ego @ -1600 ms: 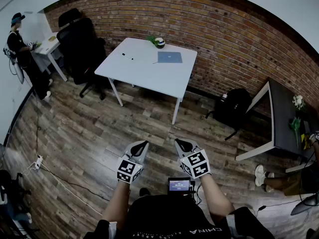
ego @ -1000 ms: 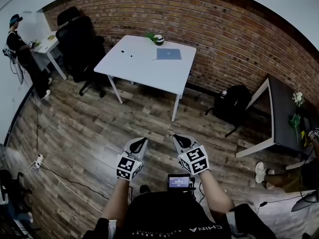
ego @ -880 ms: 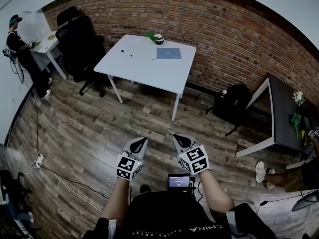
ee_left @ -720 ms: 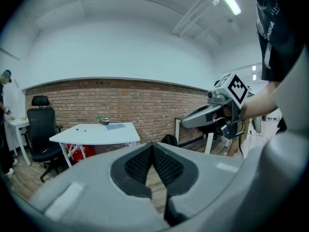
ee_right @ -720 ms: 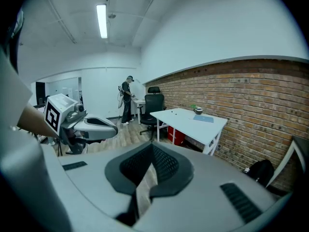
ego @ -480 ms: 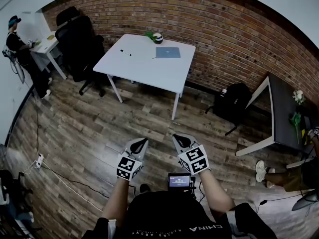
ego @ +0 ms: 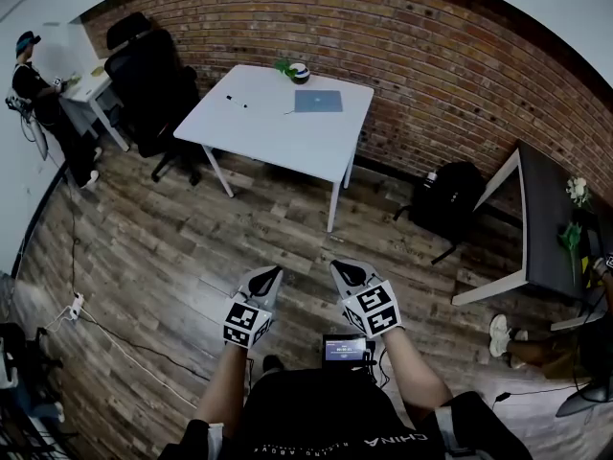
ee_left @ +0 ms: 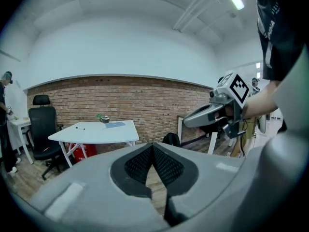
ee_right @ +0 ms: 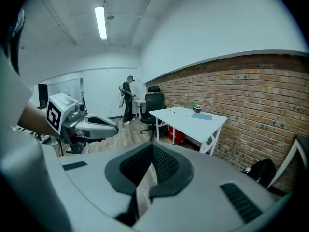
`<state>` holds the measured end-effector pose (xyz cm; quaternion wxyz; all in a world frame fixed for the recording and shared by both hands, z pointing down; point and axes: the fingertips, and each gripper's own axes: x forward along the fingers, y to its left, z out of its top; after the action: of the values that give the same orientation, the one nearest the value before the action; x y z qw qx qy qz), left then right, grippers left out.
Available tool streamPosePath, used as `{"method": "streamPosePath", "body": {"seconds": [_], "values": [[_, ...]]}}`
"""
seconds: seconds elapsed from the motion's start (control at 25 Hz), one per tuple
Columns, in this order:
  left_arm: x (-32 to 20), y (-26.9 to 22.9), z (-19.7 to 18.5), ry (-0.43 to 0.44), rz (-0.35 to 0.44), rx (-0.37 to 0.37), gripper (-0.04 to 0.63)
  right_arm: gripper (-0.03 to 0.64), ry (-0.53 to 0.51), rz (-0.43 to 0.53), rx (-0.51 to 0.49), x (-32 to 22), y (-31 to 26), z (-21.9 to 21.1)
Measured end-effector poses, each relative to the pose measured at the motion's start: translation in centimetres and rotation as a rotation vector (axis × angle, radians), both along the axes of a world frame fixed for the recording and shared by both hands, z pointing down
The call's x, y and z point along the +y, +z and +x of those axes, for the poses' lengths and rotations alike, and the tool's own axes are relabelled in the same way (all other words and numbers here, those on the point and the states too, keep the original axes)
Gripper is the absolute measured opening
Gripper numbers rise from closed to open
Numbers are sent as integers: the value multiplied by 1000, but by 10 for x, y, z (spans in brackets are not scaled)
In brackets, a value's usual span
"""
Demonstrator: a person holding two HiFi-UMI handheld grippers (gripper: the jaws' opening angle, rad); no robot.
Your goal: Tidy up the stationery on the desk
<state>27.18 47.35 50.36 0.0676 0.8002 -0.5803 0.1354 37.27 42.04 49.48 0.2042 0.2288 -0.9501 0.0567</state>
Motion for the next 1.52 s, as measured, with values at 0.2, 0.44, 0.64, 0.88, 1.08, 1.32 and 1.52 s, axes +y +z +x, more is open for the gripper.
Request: {"method": "streamPosePath", "body": {"seconds": [0.2, 0.44, 0.64, 0.88, 1.08, 1.32, 1.52], "values": [[-14, 5, 13, -41, 1, 9, 6, 9, -31, -13, 4, -19, 6, 14], [-28, 22, 13, -68, -32, 25, 6, 9, -43, -42, 20, -41, 20, 16], [-55, 28, -17, -69, -31, 30, 6, 9, -33, -42, 30, -66, 27, -7], [-97, 28, -70, -25, -33, 39, 6, 9, 22, -36, 48, -107, 25, -52], [-126, 17, -131, 16, -29, 42, 6, 9, 72, -31, 48, -136, 12, -107], [-152, 13, -199, 56, -25, 44, 6, 9, 106, -16, 55, -160, 6, -178], [-164, 17, -237, 61, -32, 62, 6, 9, 106, -22, 70, -170, 10, -218]]}}
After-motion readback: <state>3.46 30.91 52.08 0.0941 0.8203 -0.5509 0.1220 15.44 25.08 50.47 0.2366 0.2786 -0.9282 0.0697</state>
